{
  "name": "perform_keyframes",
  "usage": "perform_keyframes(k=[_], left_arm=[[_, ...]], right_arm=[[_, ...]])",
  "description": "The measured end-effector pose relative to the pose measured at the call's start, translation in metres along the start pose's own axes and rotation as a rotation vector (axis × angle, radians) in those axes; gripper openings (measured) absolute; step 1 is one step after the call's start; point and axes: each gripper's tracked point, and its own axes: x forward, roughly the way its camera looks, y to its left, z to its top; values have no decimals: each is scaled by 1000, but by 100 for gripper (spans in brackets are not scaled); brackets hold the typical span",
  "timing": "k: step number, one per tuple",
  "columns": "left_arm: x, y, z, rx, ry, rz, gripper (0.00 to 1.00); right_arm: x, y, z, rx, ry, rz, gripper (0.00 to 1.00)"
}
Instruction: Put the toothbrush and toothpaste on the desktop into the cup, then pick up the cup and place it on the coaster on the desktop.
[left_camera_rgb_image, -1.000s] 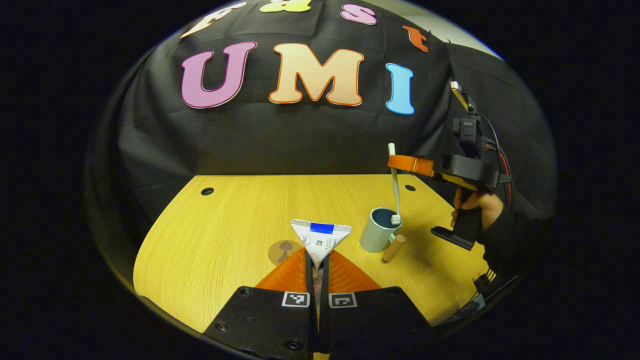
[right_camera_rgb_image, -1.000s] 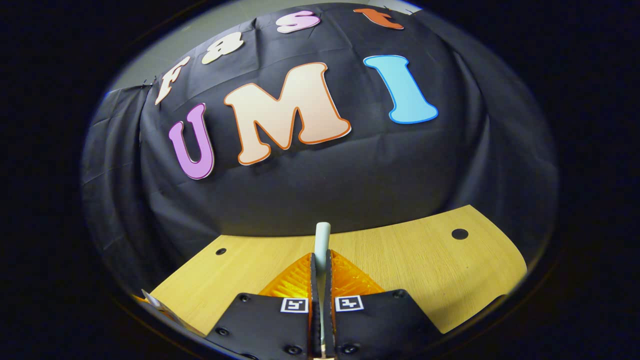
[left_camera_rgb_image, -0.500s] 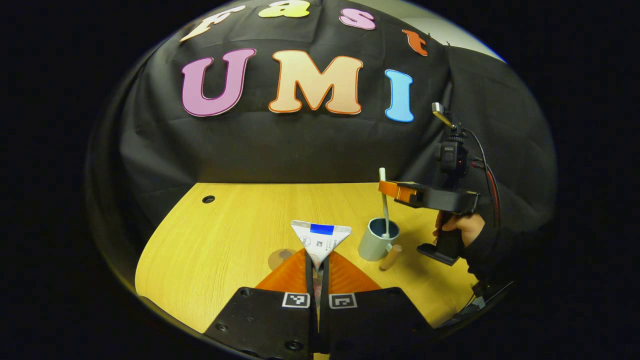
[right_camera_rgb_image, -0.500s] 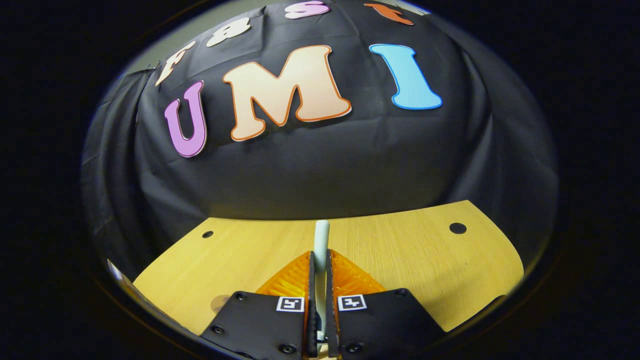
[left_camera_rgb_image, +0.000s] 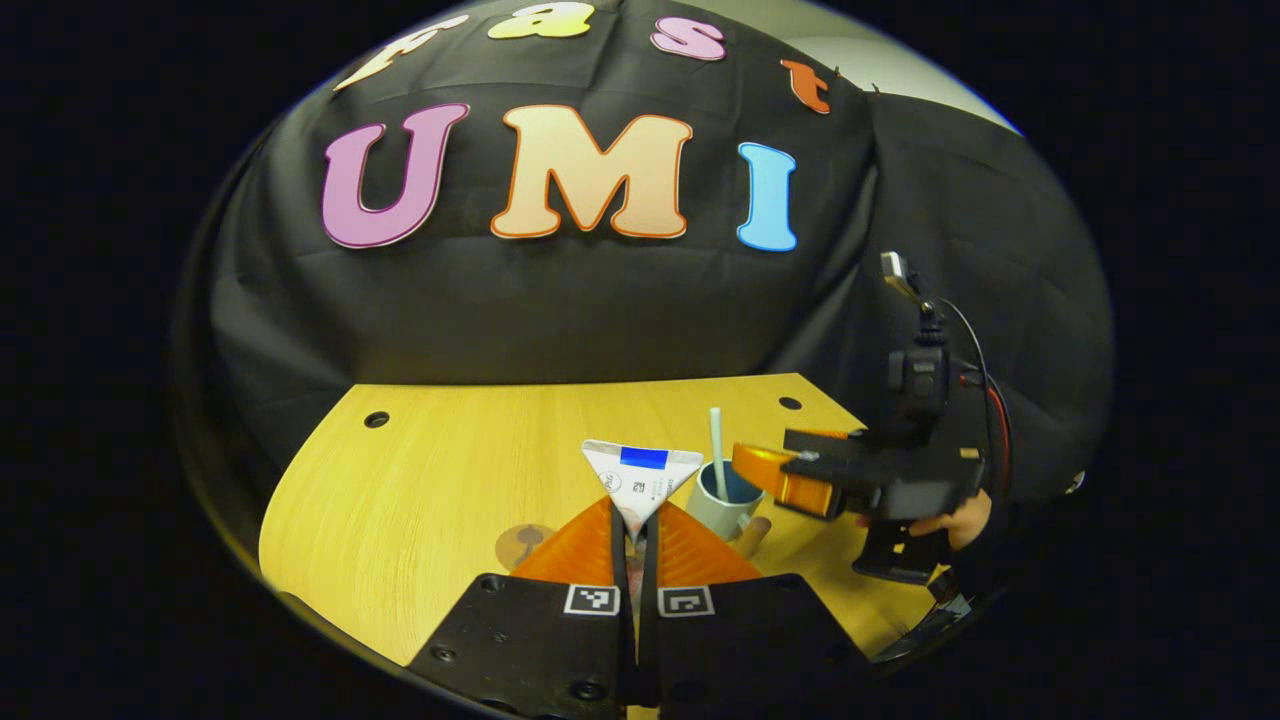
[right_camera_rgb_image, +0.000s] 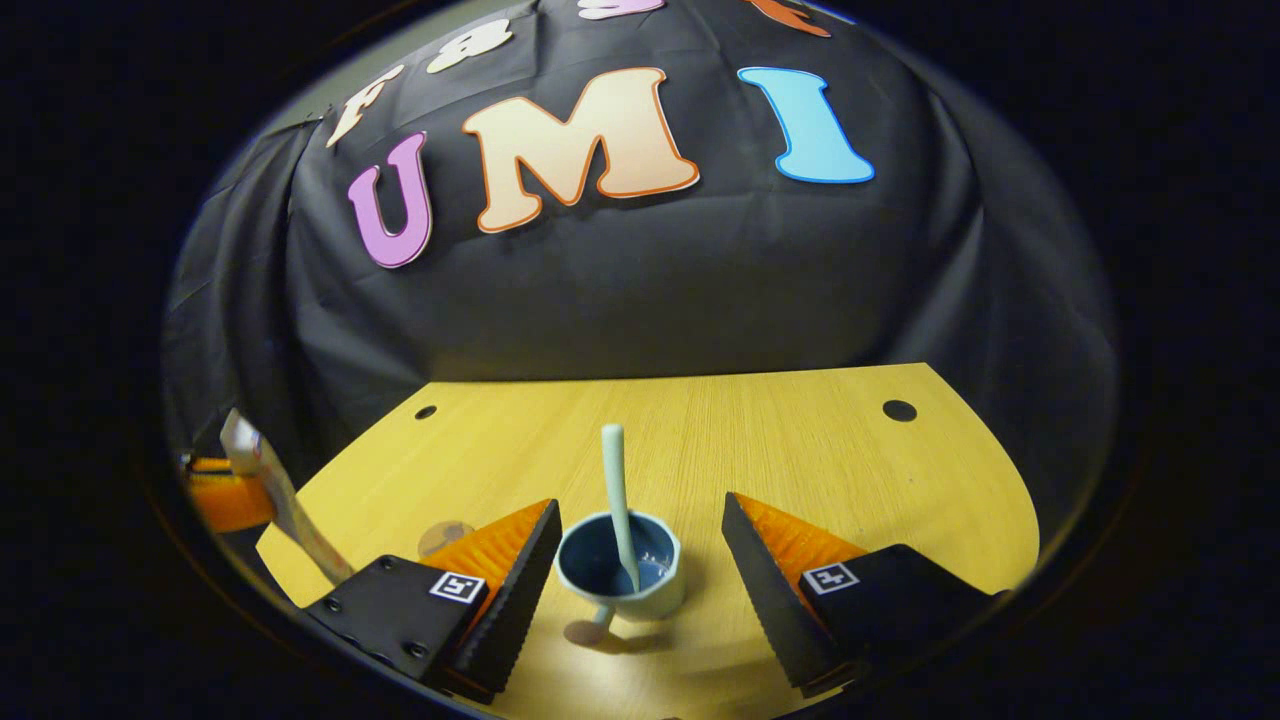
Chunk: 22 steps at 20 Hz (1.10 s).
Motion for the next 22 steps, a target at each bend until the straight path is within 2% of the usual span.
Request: perform_keyframes(k=[10, 12, 13, 20, 22], left_arm=[[50, -40, 42, 19, -72, -99, 0], [62, -48, 48, 18, -88, -114, 0], [68, -53, 52, 14, -101, -125, 0], [108, -84, 56, 1, -126, -178, 0], [120, -88, 47, -20, -98, -180, 0]], right_arm=[[-64, -23, -54, 37, 88, -31, 99], [-73, -28, -57, 45, 92, -39, 96], [-75, -30, -59, 48, 94, -43, 99], [-96, -55, -68, 57, 101, -85, 99], [-100, -63, -68, 67, 103, -101, 99]])
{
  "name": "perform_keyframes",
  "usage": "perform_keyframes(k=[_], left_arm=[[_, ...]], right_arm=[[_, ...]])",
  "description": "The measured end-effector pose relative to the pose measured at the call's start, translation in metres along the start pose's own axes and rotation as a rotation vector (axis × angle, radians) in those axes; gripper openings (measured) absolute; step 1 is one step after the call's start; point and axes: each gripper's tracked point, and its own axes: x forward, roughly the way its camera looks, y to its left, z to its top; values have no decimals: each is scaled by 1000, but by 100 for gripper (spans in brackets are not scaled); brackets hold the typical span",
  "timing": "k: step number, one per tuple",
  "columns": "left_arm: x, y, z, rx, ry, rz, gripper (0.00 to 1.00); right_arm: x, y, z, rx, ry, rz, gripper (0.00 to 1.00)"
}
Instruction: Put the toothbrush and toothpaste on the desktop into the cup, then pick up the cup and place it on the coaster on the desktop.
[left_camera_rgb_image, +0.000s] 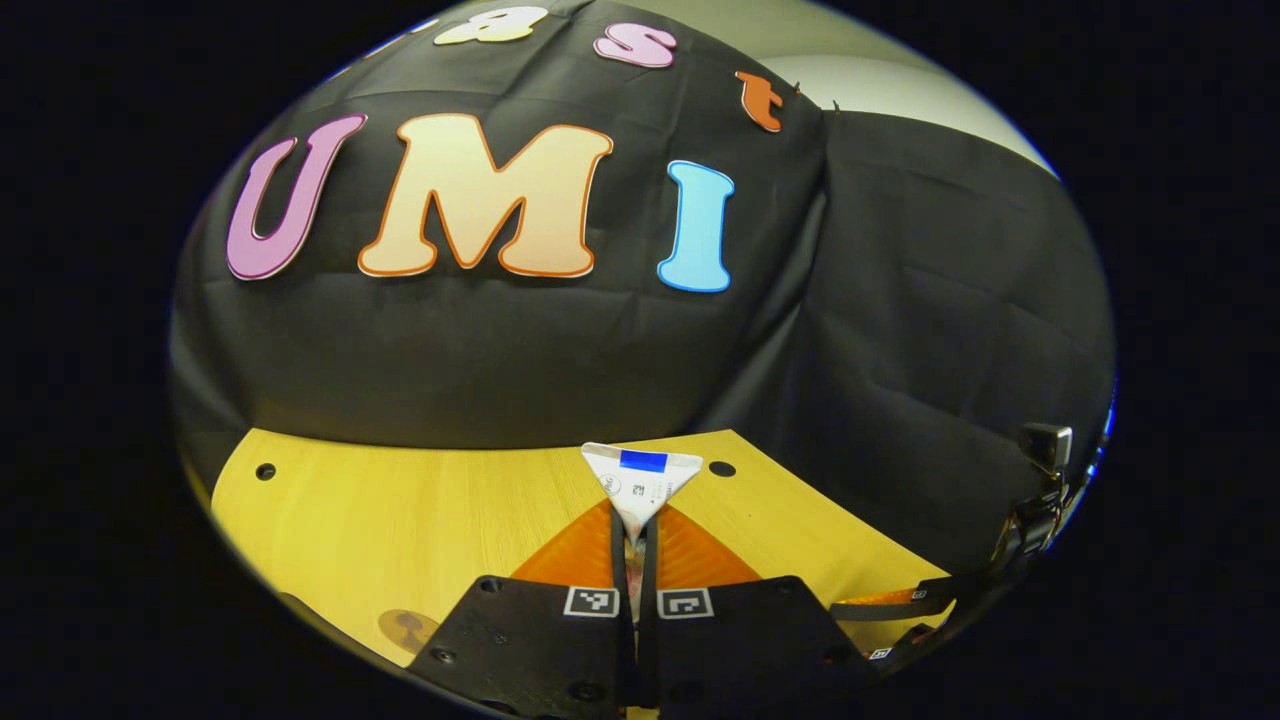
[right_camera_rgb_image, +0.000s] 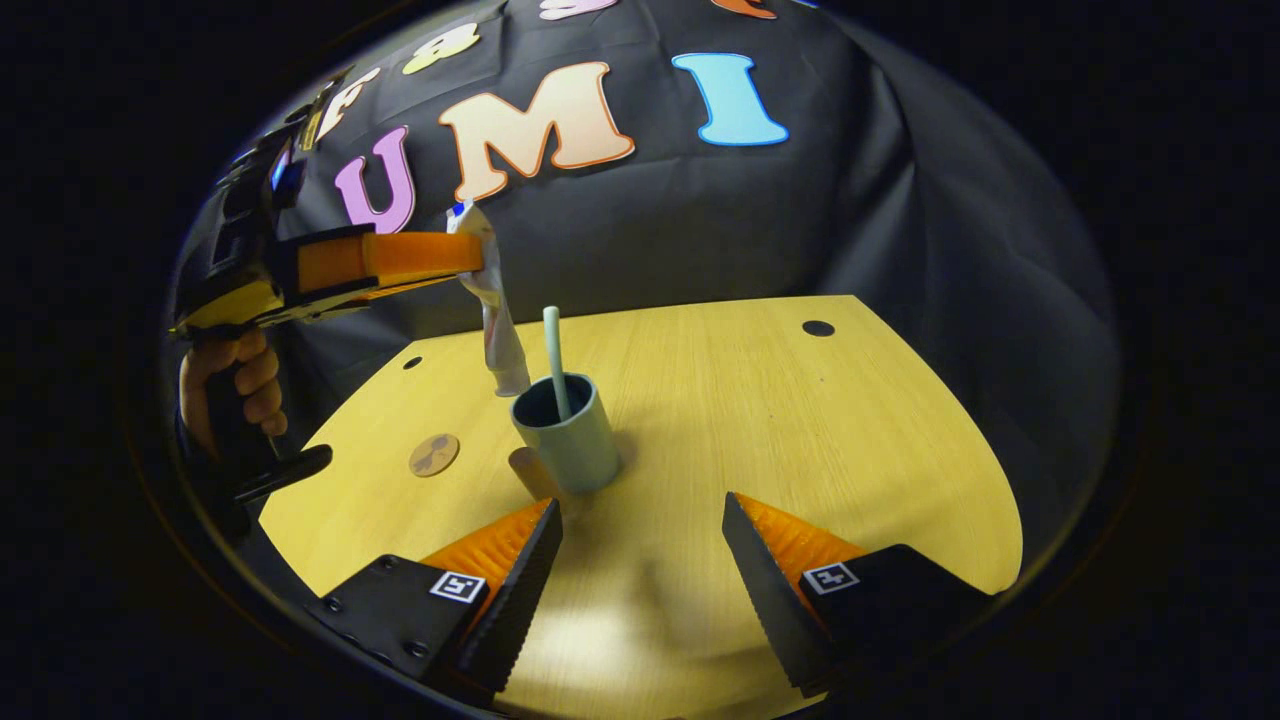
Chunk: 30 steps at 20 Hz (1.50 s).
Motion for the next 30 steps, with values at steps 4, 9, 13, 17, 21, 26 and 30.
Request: perform_keyframes(k=[4, 9, 13, 17, 21, 26, 30], left_arm=[[13, 4, -26, -40, 53, 33, 0], [22, 13, -63, -41, 142, 79, 0], [18, 12, -75, -33, 158, 112, 3], [0, 20, -76, -39, 131, 182, 59], [-31, 38, -62, -11, 62, 282, 96], [-84, 75, -43, 20, -24, 419, 95], [-121, 108, -41, 49, -30, 478, 95]], right_arm=[[-4, -15, 0, 15, 2, -20, 99], [-3, -20, 1, 14, 6, -19, 99], [-2, -18, 7, 8, 4, -2, 99], [0, -12, 14, 14, 4, 34, 99], [6, 7, 24, -1, 41, 101, 99], [19, 41, 32, -14, 113, 179, 94], [30, 64, 31, -18, 193, 178, 99]])
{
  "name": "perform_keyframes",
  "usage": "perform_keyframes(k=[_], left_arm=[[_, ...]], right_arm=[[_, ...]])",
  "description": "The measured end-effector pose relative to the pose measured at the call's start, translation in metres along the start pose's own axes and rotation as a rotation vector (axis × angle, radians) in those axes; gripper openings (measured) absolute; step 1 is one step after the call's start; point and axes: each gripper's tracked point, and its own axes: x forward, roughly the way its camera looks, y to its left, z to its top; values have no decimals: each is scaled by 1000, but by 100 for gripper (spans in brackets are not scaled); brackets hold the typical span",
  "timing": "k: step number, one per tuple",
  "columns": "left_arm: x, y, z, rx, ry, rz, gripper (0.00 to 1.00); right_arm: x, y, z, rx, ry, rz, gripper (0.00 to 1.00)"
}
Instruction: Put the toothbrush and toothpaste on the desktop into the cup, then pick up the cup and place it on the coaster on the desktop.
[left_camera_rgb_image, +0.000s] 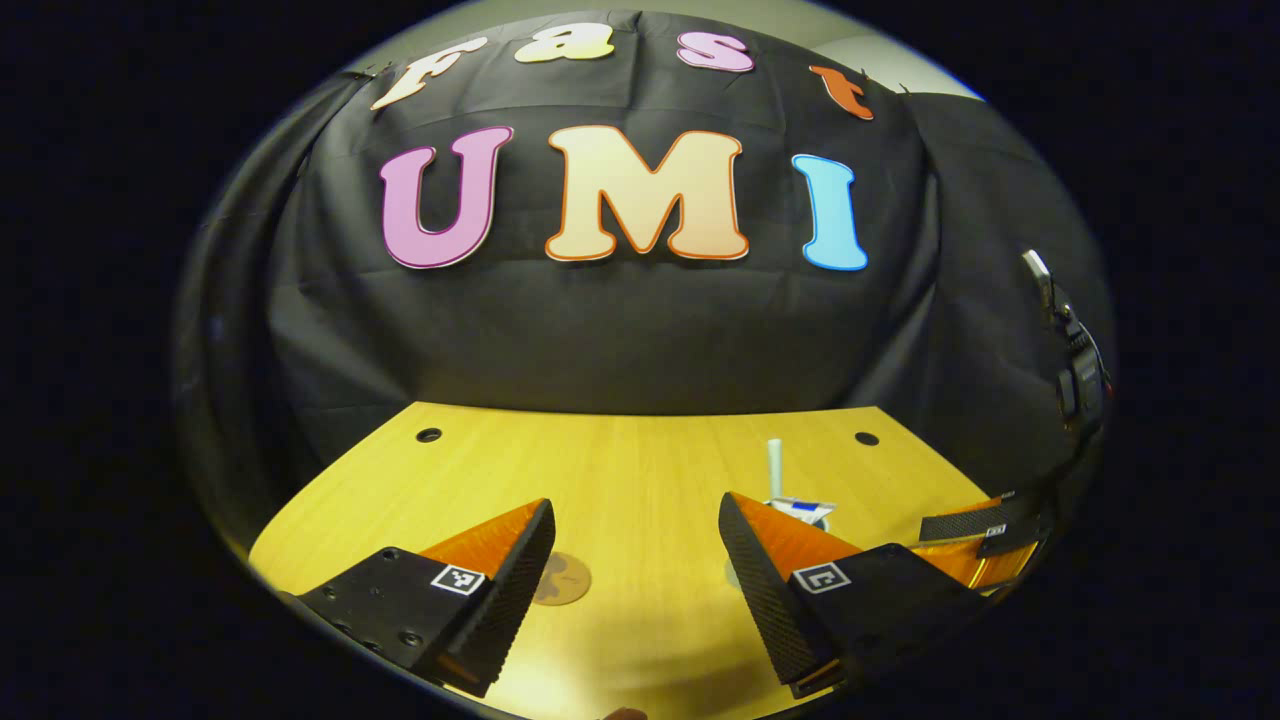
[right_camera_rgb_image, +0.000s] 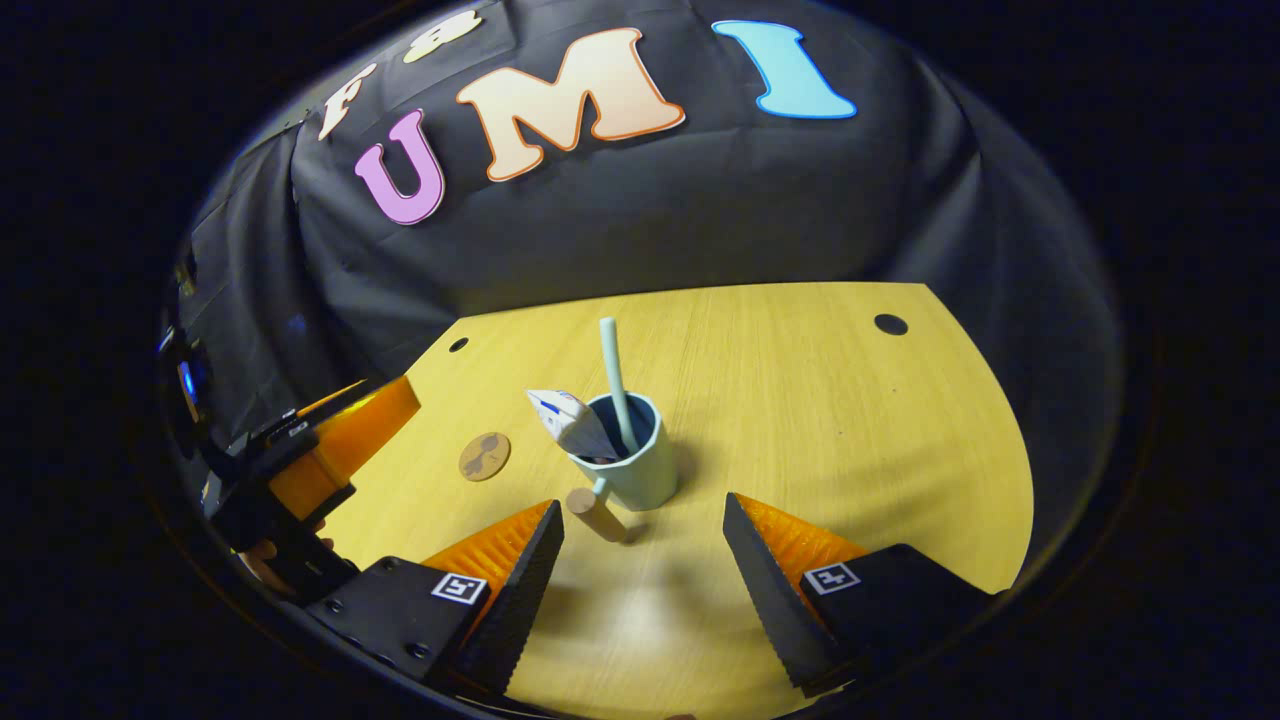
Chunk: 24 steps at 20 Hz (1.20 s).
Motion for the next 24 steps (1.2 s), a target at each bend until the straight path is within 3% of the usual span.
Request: perform_keyframes(k=[10, 11, 14, 15, 18, 19, 20, 24], left_arm=[[-28, 90, 5, 19, -37, 104, 95], [-31, 97, 5, 21, -40, 113, 95], [-37, 115, 3, 20, -42, 134, 95], [-38, 121, 3, 17, -41, 142, 95], [-43, 138, -3, 7, -34, 164, 95], [-45, 142, -5, 4, -30, 170, 95], [-46, 147, -6, 3, -27, 175, 94], [-47, 161, -10, -3, -18, 185, 95]], right_arm=[[49, 13, -18, 58, 243, -80, 99], [55, 13, -20, 71, 268, -85, 94], [69, 14, -27, 81, 331, -101, 99], [73, 14, -29, 79, 347, -108, 94], [86, 17, -34, 82, 387, -123, 99], [88, 16, -36, 83, 398, -130, 92], [92, 15, -35, 85, 406, -134, 98], [102, 13, -35, 107, 427, -153, 93]])
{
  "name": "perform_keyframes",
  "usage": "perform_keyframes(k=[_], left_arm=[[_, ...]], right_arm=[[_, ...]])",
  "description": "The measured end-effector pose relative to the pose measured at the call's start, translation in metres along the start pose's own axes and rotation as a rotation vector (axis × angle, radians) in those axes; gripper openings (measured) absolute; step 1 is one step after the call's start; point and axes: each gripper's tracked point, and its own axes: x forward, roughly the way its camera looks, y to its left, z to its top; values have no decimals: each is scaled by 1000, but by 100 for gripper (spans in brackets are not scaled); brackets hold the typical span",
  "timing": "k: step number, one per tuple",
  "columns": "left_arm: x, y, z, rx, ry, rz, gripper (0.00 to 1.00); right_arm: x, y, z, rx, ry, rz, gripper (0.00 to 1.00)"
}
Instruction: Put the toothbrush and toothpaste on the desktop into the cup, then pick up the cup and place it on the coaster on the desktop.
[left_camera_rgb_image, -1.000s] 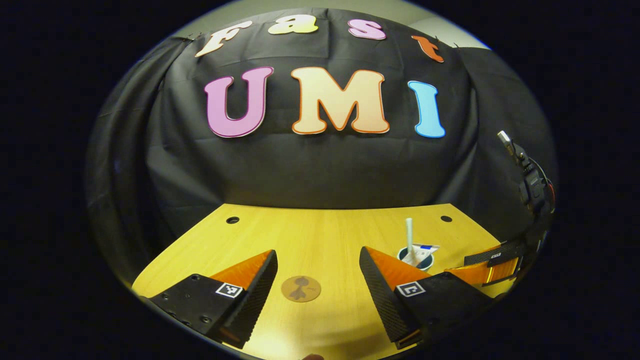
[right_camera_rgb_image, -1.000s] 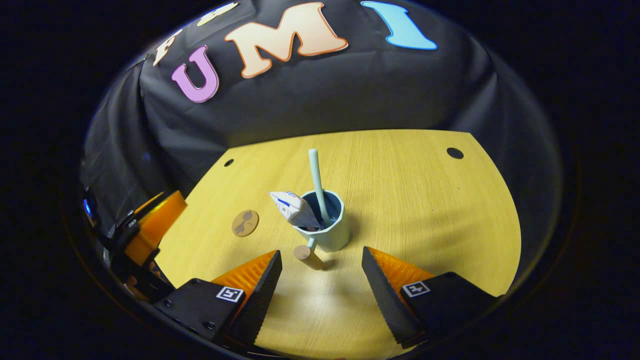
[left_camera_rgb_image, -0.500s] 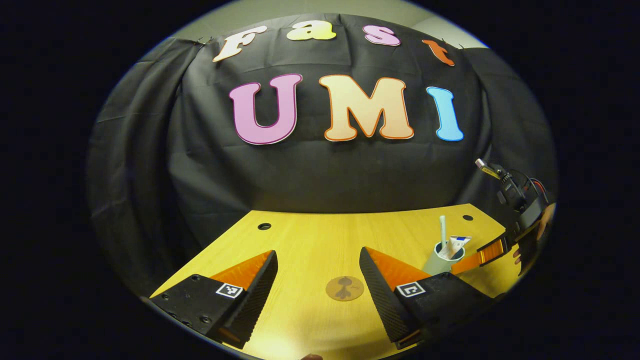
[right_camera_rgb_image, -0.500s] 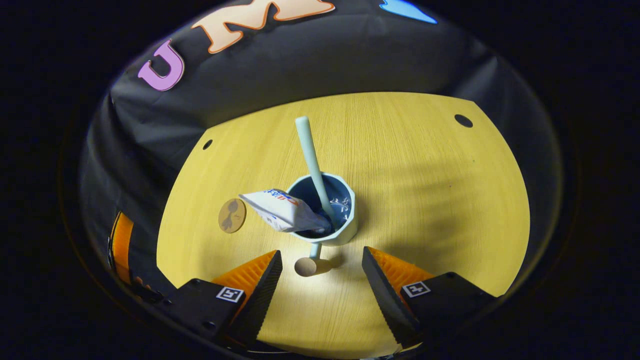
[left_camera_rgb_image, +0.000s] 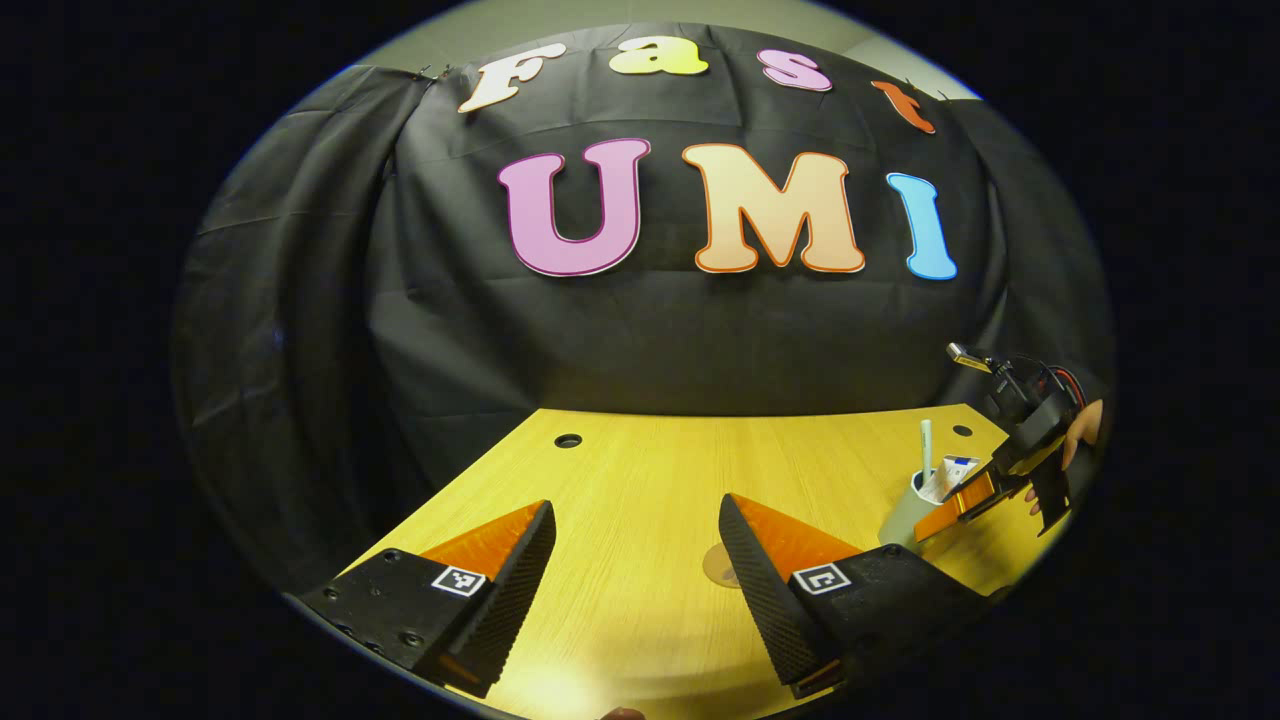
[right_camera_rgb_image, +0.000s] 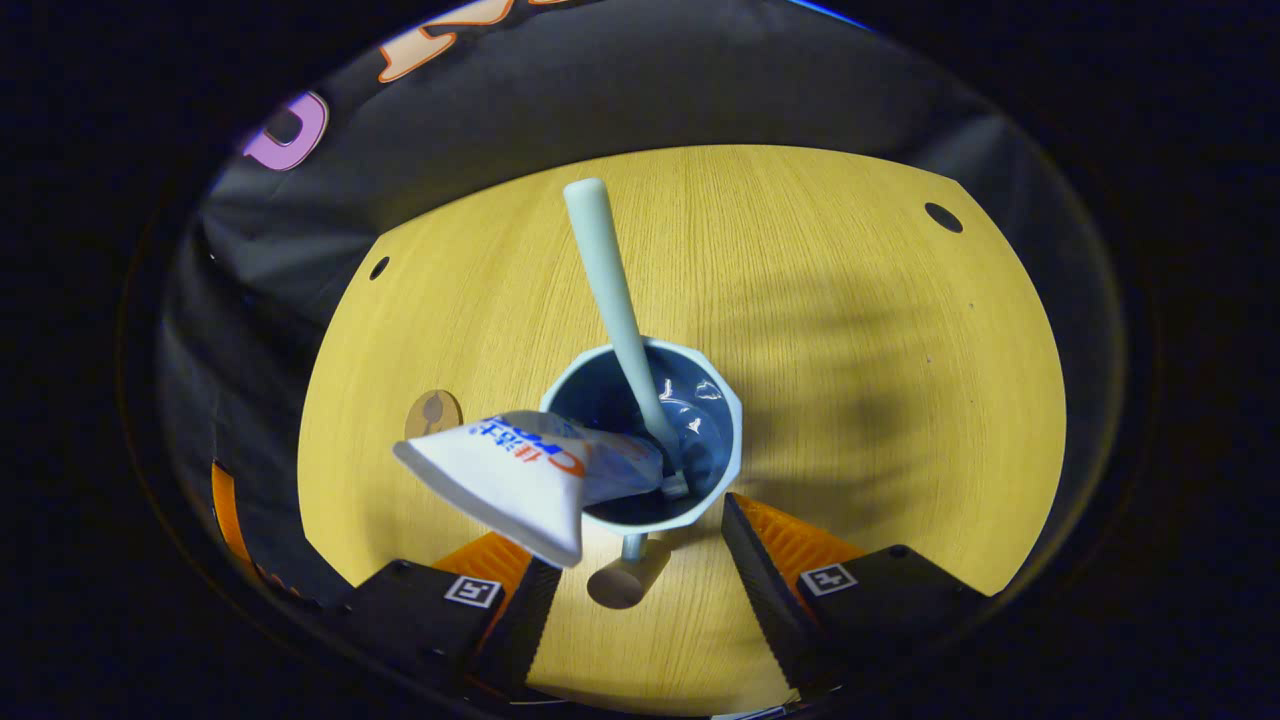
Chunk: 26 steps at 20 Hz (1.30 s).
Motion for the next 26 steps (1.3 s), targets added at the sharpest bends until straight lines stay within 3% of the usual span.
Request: perform_keyframes(k=[2, 3, 4, 10, 12, 18, 26], left_arm=[[2, 5, -2, 0, 4, 1, 95], [2, 8, -2, -1, 4, 1, 94], [3, 10, -2, 0, 6, 2, 95], [15, 10, -6, -5, 21, -19, 95], [17, 11, -5, -4, 20, -25, 95], [23, 17, -5, 1, 17, -32, 95], [25, 34, -8, 0, 27, -34, 95]], right_arm=[[4, -5, -2, -3, 19, -17, 81], [5, -6, -4, -11, 26, -21, 67], [6, -6, -7, -19, 39, -20, 77], [9, -5, -14, -115, 71, -58, 36], [8, -4, -13, -136, 67, -70, 28], [7, 2, -11, -116, 47, -31, 27], [14, 40, -10, -127, 39, 44, 22]])
